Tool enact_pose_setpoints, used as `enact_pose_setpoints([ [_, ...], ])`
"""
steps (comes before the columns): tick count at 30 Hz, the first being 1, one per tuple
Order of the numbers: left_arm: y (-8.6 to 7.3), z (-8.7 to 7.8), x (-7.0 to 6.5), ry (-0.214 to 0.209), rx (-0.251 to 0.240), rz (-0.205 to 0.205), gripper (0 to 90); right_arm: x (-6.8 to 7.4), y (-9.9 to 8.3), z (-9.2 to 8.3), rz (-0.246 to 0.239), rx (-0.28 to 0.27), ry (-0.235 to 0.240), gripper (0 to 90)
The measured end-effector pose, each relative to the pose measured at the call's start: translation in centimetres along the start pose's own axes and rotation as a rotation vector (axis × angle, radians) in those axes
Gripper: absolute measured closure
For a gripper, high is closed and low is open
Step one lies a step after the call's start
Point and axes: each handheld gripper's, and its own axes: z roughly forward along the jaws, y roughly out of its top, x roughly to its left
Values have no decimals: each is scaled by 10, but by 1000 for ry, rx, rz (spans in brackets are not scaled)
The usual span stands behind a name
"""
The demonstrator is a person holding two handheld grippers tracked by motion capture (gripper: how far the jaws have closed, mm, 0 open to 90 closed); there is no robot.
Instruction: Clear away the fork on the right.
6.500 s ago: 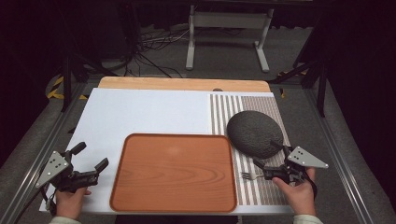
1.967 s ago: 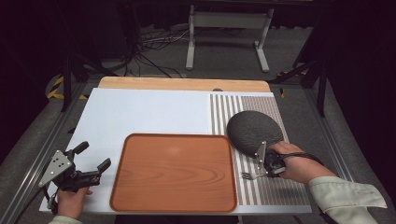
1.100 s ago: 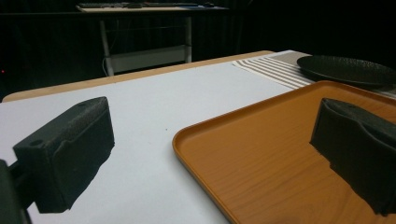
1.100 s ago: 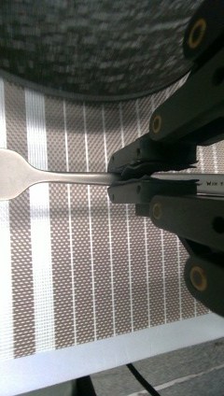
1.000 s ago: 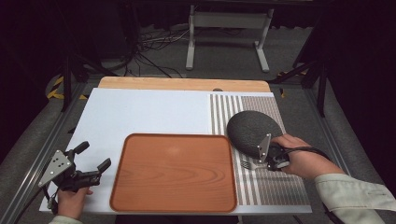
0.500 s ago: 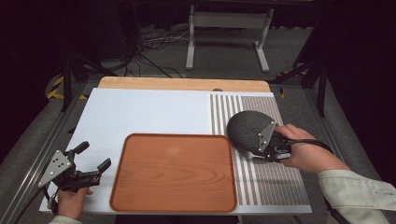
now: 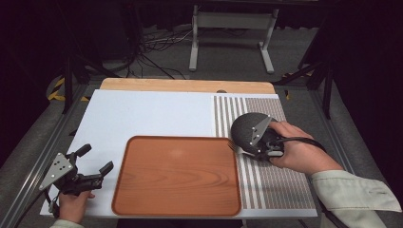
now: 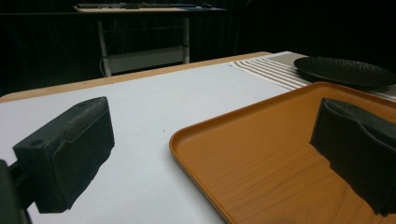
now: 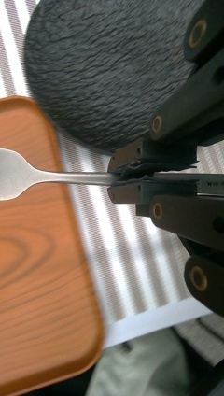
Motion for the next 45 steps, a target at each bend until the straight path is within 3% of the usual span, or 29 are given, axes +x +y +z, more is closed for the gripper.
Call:
enact_pose_setpoints([
  [2, 0, 0, 0, 1, -1, 0, 3, 1, 3, 0, 21, -10, -1, 849],
  [3, 0, 0, 0, 0, -1, 0, 3, 3, 10, -1, 66, -30, 10, 849],
  [10, 0, 0, 0, 2, -5, 0, 3, 7, 25, 0, 105, -49, 16, 849],
  [14, 0, 0, 1, -1, 2, 2, 3, 9, 35, 3, 153, -56, 23, 849],
  [21, 0, 0, 0, 0, 1, 2, 3, 12, 49, 6, 306, -59, 46, 849],
  [26, 0, 0, 0, -1, 2, 4, 3, 18, 60, 11, 349, -47, 54, 849],
  [30, 0, 0, 0, -1, 2, 4, 3, 20, 68, 17, 347, -37, 56, 849],
  [37, 0, 0, 0, -1, -4, 3, 3, 23, 80, 30, 406, 16, 80, 849],
  [45, 1, 0, 0, 0, -5, 5, 3, 28, 93, 43, 434, 49, 95, 849],
])
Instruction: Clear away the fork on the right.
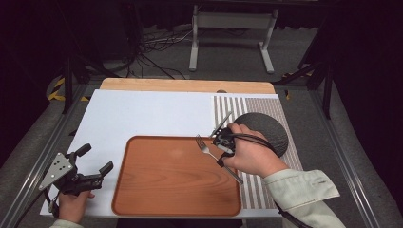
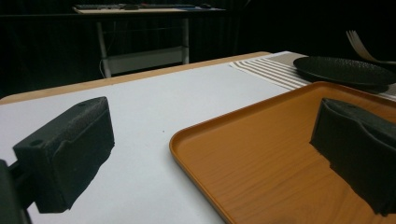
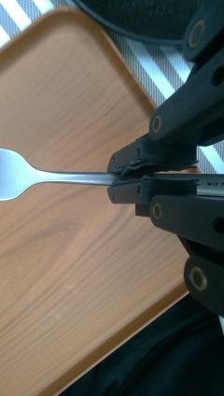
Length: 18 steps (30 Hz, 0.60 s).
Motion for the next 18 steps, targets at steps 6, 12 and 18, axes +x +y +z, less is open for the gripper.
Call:
enact_pose_setpoints([
  [6, 0, 0, 0, 1, -3, -3, 3, 2, 6, 12, 47, 40, 11, 849],
  [12, 0, -1, 0, 1, -3, -1, 3, 4, 10, 23, 80, 64, 24, 849],
  [18, 0, -1, 0, 2, -2, -2, 3, 4, 12, 32, 105, 88, 31, 849],
])
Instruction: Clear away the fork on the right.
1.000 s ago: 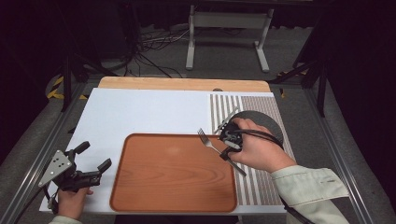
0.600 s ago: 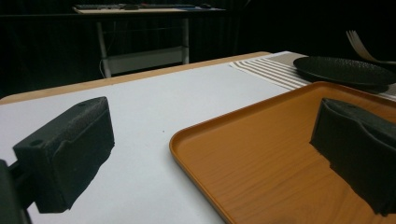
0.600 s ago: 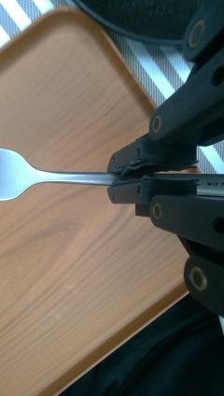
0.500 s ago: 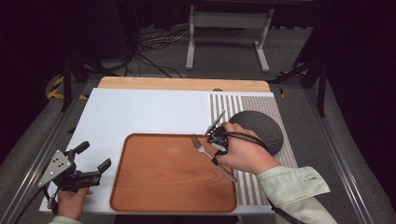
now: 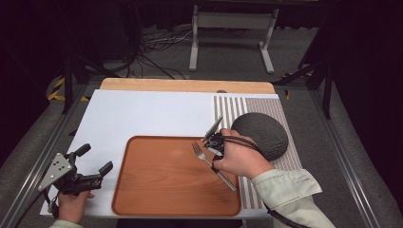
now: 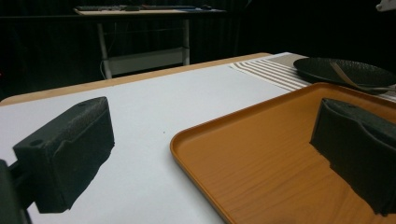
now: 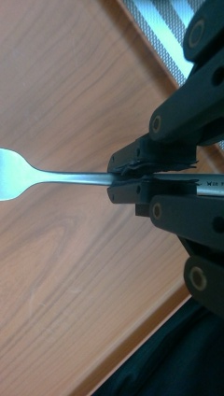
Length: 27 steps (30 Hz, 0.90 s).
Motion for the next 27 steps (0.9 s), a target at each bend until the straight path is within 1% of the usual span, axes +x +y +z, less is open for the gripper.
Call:
enact_pose_setpoints([
  [2, 0, 0, 0, -1, 0, 0, 3, -1, 1, 4, 25, 20, 3, 848],
  [4, 0, 0, 0, 0, 0, 0, 3, 0, 2, 7, 42, 28, 5, 849],
  [8, 0, 0, 0, 2, -2, -1, 3, -1, 3, 13, 60, 53, 6, 849],
  [10, 0, 1, 0, 0, 1, -2, 3, -1, 3, 17, 82, 59, 9, 849],
  [12, 0, 1, 0, 0, 2, -1, 3, -1, 3, 18, 86, 59, 7, 849],
  [14, 0, 1, -1, -1, 1, 6, 3, -2, 4, 21, 104, 53, 6, 849],
  [20, 0, 2, -1, -4, 7, 6, 3, -4, 7, 29, 128, 64, 4, 848],
  [24, 0, 3, -1, -8, 11, 6, 3, -3, 8, 34, 145, 72, -12, 848],
  [27, 0, 3, -1, -9, 14, 9, 3, -4, 8, 35, 155, 75, -14, 848],
])
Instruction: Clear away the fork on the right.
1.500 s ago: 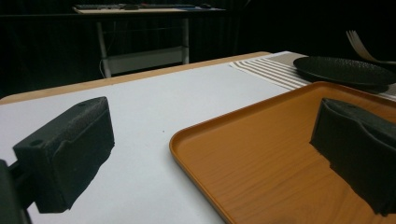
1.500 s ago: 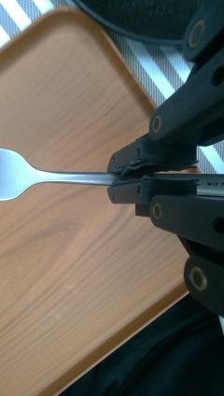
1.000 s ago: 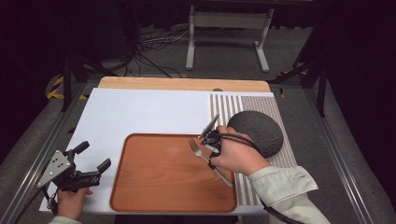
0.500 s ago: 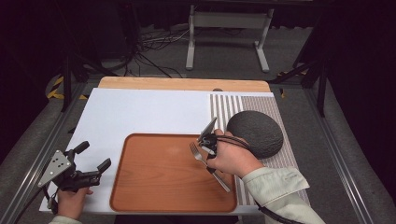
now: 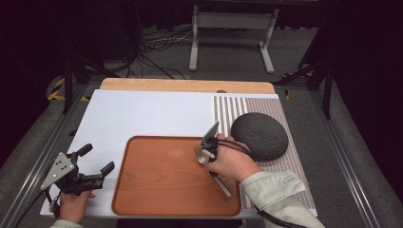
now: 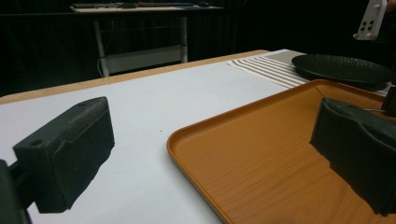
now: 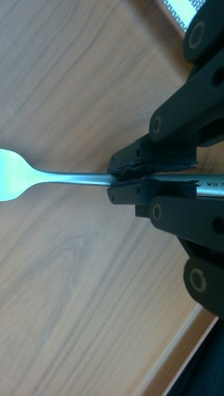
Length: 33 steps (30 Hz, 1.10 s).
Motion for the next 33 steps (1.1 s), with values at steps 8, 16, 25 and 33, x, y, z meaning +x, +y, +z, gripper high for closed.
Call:
enact_pose_setpoints([
  [8, 0, 0, 0, 4, -6, -5, 3, 0, 1, 3, 28, 14, -1, 847],
  [16, 0, 0, 0, 4, -5, -3, 3, 0, 1, 4, 36, 20, 4, 846],
  [25, 0, -1, 1, 6, -4, -5, 3, -2, -2, 5, 58, 42, 17, 846],
  [33, 0, -1, 1, 7, -3, -3, 3, -3, -3, 7, 63, 47, 17, 839],
])
